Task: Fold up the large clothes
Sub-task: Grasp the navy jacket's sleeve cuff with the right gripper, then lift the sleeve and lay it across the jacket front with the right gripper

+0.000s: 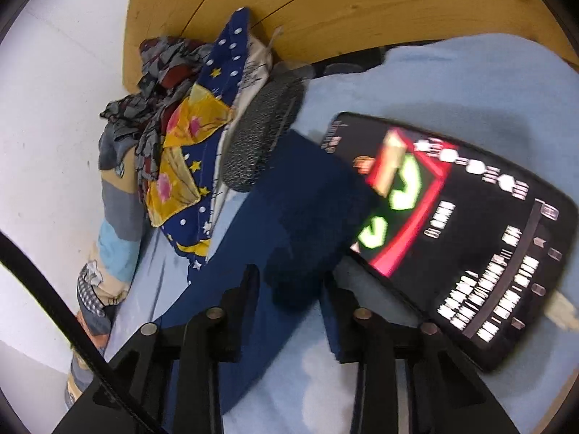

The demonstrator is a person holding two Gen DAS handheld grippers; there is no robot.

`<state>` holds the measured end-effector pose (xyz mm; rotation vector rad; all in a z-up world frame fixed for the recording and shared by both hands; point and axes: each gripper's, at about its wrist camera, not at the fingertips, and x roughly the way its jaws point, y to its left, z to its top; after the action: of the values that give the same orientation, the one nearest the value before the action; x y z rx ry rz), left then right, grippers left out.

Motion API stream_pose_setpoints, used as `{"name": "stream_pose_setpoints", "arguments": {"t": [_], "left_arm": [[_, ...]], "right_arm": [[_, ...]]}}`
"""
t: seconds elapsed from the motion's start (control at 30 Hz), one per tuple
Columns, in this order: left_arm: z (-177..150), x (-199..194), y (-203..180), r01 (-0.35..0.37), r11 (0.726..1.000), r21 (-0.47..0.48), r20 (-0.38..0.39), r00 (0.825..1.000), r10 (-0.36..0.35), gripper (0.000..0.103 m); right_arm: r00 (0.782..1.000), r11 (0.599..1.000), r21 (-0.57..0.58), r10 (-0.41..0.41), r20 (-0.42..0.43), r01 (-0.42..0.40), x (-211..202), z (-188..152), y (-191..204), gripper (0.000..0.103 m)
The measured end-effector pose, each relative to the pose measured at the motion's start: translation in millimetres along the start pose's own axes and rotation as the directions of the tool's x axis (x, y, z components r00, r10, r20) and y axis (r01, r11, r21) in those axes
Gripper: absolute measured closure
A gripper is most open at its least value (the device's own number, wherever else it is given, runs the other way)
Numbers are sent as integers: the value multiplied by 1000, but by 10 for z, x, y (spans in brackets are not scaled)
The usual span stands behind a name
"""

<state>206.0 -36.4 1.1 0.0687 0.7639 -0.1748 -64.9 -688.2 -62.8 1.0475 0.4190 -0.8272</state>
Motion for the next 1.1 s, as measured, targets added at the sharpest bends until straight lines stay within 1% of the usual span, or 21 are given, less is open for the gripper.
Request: {"name": "stream_pose_setpoints", "arguments": {"t": [0.03, 0.13, 0.2, 0.3, 0.4, 0.47, 0.53, 0.6, 0.63, 0.7, 0.73, 0.77, 0.8, 0.83, 0.9, 1.0, 1.03, 1.1], "left_arm": [[3, -2, 6, -6, 1000, 2, 2, 1000, 6, 0], [21, -4, 48, -13, 1000, -9, 4, 1000, 13, 0], [64, -20, 72, -5, 1000, -22, 13, 1000, 5, 0], [145, -74, 103, -25, 999, -26, 52, 998, 26, 0], [190, -95, 176, -61, 997, -42, 76, 995, 64, 0], [198, -83, 230, -56, 996, -64, 63, 996, 60, 0], [204, -72, 296, -42, 995, -93, 45, 998, 46, 0], [204, -89, 344, -39, 993, -112, 45, 998, 44, 0], [199, -106, 359, -42, 992, -115, 48, 998, 48, 0], [192, -149, 400, -42, 992, -120, 59, 997, 50, 0], [188, -165, 419, -43, 992, -122, 60, 997, 51, 0], [182, -179, 435, -44, 991, -125, 62, 997, 52, 0], [175, -203, 475, -43, 990, -132, 65, 997, 52, 0], [174, -212, 502, -42, 990, -136, 65, 997, 51, 0], [165, -240, 593, -48, 987, -151, 67, 996, 59, 0], [160, -258, 730, -48, 983, -180, 60, 996, 59, 0], [157, -261, 766, -51, 981, -188, 58, 996, 62, 0], [144, -279, 839, -52, 978, -201, 55, 996, 64, 0]], "right_arm": [[1000, 1000, -26, -2, 17, 2, -20, -3, 62, 96], [998, 995, -103, 2, 64, 4, -159, 7, 314, 96], [993, 988, -154, 44, 106, -27, -312, 16, 525, 97], [983, 970, -234, 104, 149, -67, -538, -26, 918, 97], [971, 939, -323, 178, 161, -118, -740, -160, 1394, 97], [961, 906, -398, 226, 161, -147, -892, -309, 1785, 97], [946, 868, -455, 290, 142, -198, -1028, -476, 2142, 97], [933, 835, -503, 334, 138, -224, -1154, -654, 2480, 97], [921, 811, -524, 372, 118, -260, -1211, -772, 2685, 97], [907, 775, -562, 410, 99, -290, -1289, -1002, 3037, 97], [901, 761, -575, 425, 89, -301, -1310, -1078, 3145, 97], [889, 730, -599, 454, 65, -329, -1340, -1250, 3359, 97], [885, 717, -611, 462, 55, -337, -1354, -1339, 3457, 97], [878, 690, -632, 479, 31, -354, -1358, -1525, 3648, 97], [865, 659, -644, 502, -10, -390, -1323, -1777, 3869, 97], [842, 600, -656, 529, -104, -458, -1201, -2277, 4244, 97], [838, 588, -660, 531, -122, -468, -1191, -2389, 4332, 97], [826, 543, -677, 535, -177, -497, -1138, -2719, 4522, 97]]}}
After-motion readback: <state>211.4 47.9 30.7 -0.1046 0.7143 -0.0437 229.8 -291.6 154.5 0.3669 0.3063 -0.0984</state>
